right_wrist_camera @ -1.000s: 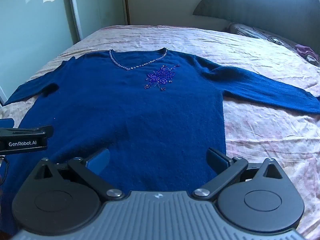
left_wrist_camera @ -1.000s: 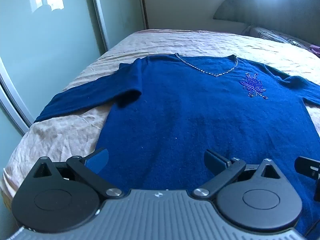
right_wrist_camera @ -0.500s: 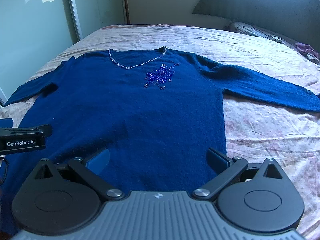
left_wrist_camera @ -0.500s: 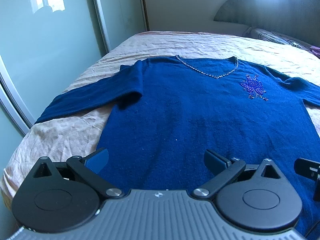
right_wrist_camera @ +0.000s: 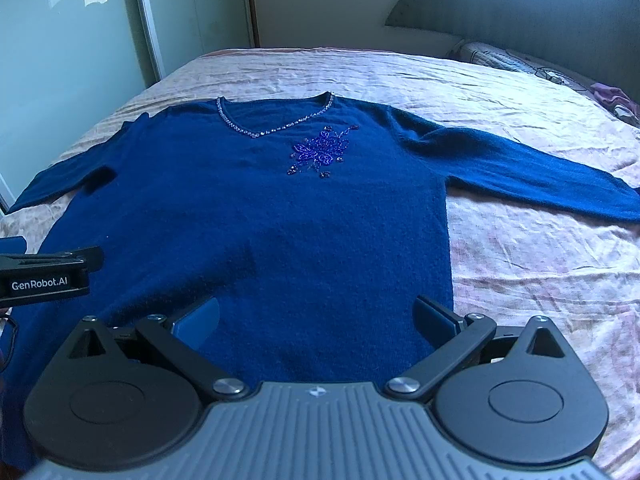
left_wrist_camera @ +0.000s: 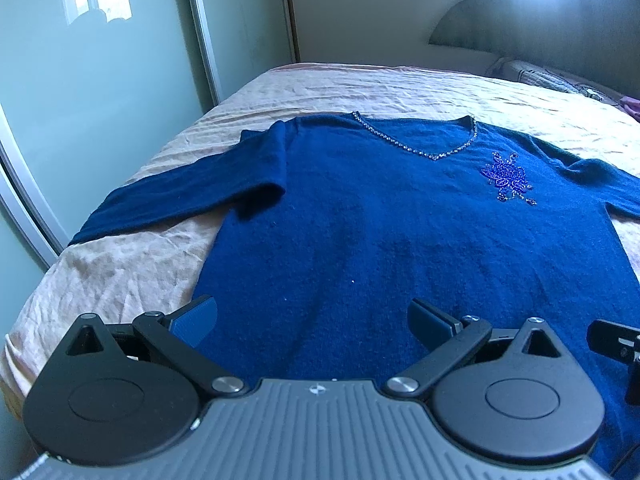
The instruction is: Fold small clothes
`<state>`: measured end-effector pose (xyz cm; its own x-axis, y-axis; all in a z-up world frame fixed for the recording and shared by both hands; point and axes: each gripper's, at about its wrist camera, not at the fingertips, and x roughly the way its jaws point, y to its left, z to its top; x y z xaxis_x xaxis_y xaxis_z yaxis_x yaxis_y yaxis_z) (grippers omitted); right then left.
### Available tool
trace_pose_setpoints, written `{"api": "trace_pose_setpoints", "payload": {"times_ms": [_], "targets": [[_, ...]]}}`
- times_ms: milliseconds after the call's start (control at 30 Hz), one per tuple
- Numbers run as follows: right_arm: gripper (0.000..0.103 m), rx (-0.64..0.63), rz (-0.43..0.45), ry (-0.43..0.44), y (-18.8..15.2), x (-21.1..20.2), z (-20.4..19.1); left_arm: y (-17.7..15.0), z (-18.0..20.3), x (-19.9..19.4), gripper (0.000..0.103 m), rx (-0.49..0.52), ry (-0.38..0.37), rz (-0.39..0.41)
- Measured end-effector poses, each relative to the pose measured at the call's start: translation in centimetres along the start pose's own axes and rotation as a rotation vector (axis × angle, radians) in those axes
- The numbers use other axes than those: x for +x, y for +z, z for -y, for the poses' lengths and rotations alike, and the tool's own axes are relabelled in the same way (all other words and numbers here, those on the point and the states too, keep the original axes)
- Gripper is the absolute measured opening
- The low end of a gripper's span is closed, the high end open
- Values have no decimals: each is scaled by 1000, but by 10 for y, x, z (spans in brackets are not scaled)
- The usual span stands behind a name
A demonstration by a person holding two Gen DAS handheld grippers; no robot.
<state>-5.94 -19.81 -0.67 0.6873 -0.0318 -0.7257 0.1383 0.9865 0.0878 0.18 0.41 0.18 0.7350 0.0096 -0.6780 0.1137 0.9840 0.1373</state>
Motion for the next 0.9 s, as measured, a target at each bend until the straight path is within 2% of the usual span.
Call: {"api": "trace_pose_setpoints", "payload": {"times_ms": [900], "targets": [[103,37,11,30,-5,0,11,-5,19,-3,102,41,-26,15]]}}
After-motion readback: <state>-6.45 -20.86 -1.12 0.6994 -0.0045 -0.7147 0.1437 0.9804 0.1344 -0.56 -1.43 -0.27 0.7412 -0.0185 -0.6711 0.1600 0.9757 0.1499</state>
